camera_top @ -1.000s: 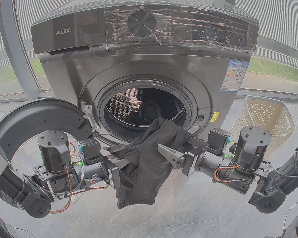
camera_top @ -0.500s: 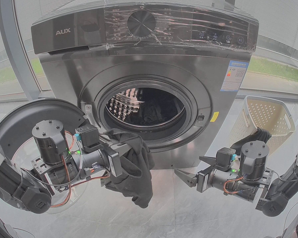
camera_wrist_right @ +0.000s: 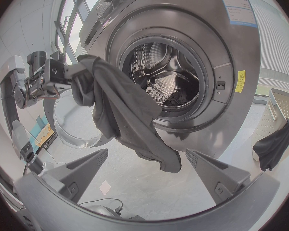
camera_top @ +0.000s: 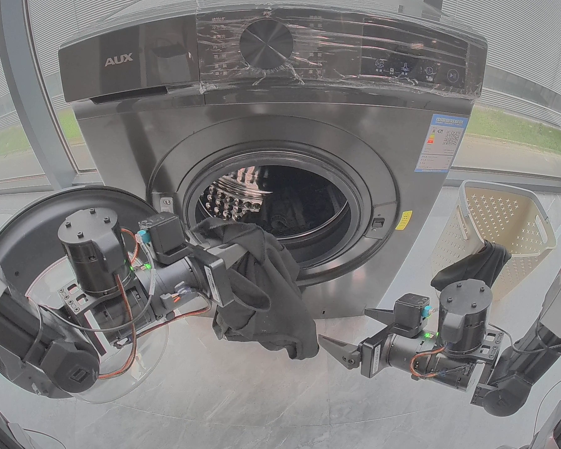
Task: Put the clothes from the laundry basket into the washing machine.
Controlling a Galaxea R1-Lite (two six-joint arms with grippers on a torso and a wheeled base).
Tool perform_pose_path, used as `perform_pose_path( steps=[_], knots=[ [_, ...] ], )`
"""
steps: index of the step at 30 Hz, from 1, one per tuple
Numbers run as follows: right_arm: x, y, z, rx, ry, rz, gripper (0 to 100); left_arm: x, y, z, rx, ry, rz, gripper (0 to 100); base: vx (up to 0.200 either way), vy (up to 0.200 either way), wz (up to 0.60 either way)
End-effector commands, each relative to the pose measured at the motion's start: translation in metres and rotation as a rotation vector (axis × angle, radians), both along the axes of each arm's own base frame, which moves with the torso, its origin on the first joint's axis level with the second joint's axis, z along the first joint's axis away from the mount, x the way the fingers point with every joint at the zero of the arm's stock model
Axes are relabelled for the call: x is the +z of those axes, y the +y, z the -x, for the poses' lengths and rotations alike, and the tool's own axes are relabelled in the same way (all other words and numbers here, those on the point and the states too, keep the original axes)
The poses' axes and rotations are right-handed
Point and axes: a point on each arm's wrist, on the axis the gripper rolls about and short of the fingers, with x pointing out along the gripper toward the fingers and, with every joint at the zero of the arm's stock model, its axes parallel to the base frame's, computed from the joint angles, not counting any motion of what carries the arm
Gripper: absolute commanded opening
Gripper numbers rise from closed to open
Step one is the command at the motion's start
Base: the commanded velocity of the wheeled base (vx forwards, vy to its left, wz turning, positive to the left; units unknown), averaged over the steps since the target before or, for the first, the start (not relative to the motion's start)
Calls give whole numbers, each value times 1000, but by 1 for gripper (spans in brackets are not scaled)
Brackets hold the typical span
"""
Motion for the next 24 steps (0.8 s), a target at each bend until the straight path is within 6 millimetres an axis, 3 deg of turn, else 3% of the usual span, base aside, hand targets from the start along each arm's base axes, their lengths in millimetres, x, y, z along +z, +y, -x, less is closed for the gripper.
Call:
perform_pose_path(
  steps=[1,16,24],
  knots=[
    [-12,5,-4,7,21,23,100,10,-3,-4,20,-26,32,0,0,0,0],
    [-44,23,-26,98,48,42,100,17,-12,-3,7,-40,57,0,0,0,0],
    [-76,36,-41,110,91,72,100,16,-13,-3,15,-39,55,0,0,0,0]
  ],
)
